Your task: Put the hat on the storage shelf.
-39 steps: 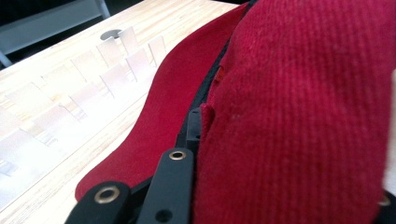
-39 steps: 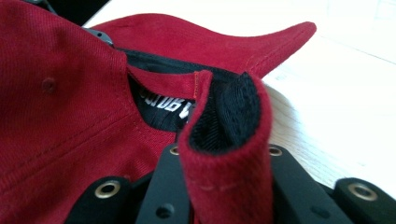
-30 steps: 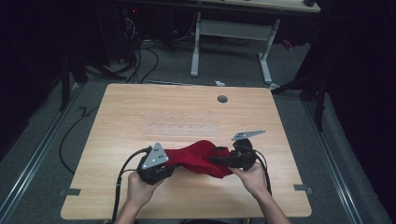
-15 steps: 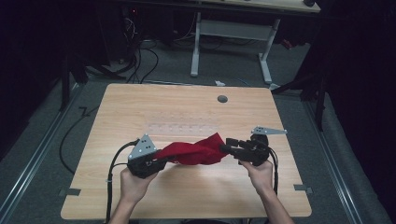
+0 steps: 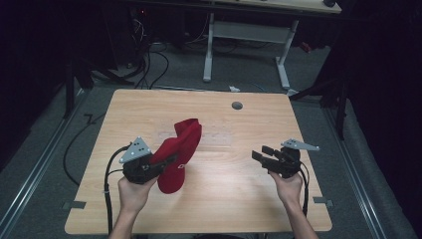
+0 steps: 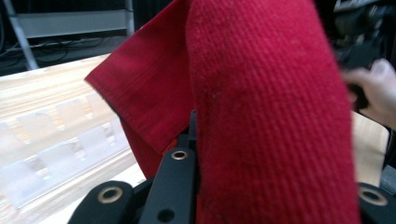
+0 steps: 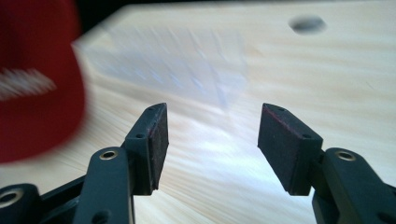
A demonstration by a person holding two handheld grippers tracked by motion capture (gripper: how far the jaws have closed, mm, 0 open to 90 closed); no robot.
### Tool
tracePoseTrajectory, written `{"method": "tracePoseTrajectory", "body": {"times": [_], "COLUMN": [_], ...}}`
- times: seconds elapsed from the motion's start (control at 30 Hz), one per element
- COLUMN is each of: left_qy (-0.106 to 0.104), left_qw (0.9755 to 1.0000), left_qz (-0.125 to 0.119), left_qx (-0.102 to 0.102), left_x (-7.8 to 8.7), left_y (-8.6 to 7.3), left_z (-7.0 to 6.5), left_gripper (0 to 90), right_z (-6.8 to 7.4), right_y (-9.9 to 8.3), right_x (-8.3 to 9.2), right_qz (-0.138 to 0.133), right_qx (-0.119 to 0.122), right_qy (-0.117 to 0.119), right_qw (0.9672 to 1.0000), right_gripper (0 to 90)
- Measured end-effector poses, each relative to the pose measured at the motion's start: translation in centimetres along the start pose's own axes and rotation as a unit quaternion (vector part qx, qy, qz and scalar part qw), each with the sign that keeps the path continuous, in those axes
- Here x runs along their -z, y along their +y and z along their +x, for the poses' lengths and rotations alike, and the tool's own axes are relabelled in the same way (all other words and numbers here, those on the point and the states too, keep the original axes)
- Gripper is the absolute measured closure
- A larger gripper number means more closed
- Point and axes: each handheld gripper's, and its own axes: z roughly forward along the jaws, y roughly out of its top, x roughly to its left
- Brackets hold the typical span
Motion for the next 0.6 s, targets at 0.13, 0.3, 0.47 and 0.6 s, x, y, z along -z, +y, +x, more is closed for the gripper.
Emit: {"method": "tracePoseTrajectory", "body": {"times": [0.13,0.3,0.47,0.6], "left_qy": [0.003,0.013,0.017,0.023], "left_qw": [0.9999,0.9995,0.9986,0.9982], "left_qz": [-0.01,-0.028,-0.05,-0.056], "left_qx": [-0.004,-0.004,0.003,0.001], "left_x": [0.1,0.1,0.3,0.4], "left_y": [0.8,1.8,3.1,4.0], "left_z": [0.3,0.5,0.8,0.9], "left_gripper": [80.4,80.4,80.4,80.4], "right_z": [-0.9,-1.7,-1.9,-2.0], "right_y": [-2.2,-4.2,-5.2,-5.5], "right_x": [-1.8,-3.2,-3.6,-4.0], "right_qz": [0.032,0.056,0.066,0.087], "right_qx": [0.028,0.042,0.056,0.064], "right_qy": [-0.062,-0.114,-0.137,-0.152], "right_qw": [0.9972,0.991,0.9868,0.9825], "right_gripper": [42.8,41.7,39.9,37.3]}}
